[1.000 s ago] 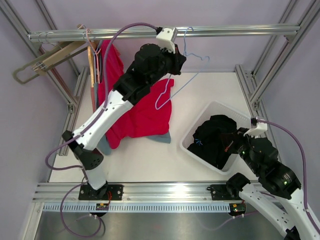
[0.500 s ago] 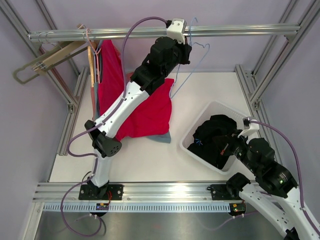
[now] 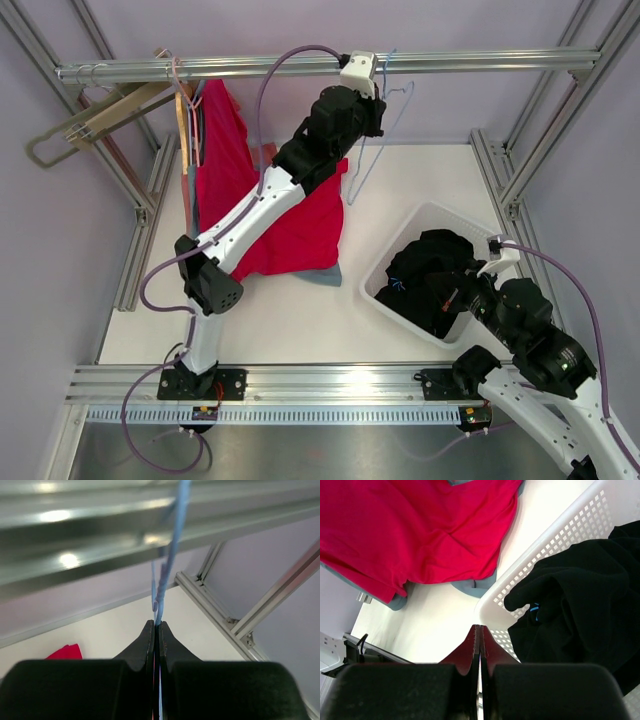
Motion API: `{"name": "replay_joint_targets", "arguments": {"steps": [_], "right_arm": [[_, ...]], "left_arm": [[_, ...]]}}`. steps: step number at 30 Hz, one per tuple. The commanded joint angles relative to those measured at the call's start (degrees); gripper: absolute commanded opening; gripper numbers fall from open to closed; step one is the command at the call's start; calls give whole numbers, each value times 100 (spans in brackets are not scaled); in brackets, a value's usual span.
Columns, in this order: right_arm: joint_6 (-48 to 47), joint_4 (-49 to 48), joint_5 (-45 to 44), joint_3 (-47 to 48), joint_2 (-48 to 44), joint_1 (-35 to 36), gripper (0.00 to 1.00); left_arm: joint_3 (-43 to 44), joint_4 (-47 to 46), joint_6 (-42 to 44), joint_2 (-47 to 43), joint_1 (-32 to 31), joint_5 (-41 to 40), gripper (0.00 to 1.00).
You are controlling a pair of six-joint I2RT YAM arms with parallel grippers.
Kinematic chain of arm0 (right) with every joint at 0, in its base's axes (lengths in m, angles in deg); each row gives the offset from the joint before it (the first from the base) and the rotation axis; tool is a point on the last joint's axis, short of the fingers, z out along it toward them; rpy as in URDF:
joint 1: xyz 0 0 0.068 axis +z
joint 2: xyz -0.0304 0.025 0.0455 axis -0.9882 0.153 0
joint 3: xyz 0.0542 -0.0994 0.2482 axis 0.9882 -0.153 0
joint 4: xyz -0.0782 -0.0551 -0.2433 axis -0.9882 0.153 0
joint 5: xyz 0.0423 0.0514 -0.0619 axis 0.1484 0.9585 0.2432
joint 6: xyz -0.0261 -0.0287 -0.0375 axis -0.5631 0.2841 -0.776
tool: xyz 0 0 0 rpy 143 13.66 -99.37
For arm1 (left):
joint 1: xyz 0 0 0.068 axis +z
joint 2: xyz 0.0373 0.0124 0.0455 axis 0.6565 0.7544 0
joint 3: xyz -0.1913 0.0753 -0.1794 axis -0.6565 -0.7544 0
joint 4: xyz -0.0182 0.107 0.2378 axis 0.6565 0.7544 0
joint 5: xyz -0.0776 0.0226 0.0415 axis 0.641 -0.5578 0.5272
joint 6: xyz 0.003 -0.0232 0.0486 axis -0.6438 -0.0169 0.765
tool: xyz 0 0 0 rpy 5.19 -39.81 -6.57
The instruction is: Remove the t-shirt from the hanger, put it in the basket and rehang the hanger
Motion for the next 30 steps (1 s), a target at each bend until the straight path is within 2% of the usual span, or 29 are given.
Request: {"name": "replay_joint_targets", "arguments": {"steps": [1, 3, 4, 5, 7, 8, 10, 11, 15, 19, 21, 23, 26, 30], "right_arm": [[-145, -197, 188, 25, -15, -17, 0], [-154, -223, 180, 42, -15, -17, 0], [-154, -223, 180, 51, -6, -17, 0], [-154, -232, 188, 69, 2, -9, 0], [-145, -267, 215, 69, 29, -8, 0], [-119, -276, 241, 86, 20, -8, 0], [-101, -285, 267, 87, 29, -8, 0], [-92, -302, 285, 113, 38, -17, 0], [-127, -416, 364, 139, 134, -8, 0], [-136, -662, 583, 122, 310, -17, 0], [-127, -838, 689, 60, 407, -8, 0], [-119, -969, 716, 34, 468, -17, 0], [-101, -1102, 1005, 8, 600, -17, 0], [13, -1418, 1374, -124, 758, 0, 0]], "left_arm": [[-713, -575, -63, -437, 68, -282, 1], [-1223, -786, -98, -762, 50, -291, 11], [-1357, -848, -107, -859, 50, -291, 11], [-1463, -883, -107, -929, 50, -291, 20], [-1595, -919, -89, -1061, 41, -274, 28], [-1657, -919, -63, -1088, 41, -256, 40], [-1745, -910, -45, -1263, 24, -177, 56], [-1876, -910, -2, -1360, 15, -159, 68], [-2306, -761, 121, -2123, 15, -115, 82], [-2466, 132, 525, -3115, 41, -264, 84], [-2431, 564, 693, -3389, 94, -718, 82], [-2553, 1057, 754, -3827, 261, -1002, 71], [-3000, 1594, 422, -4486, 664, -1126, 63], [-3844, 1875, -53, -5112, 1481, -584, 52]]}}
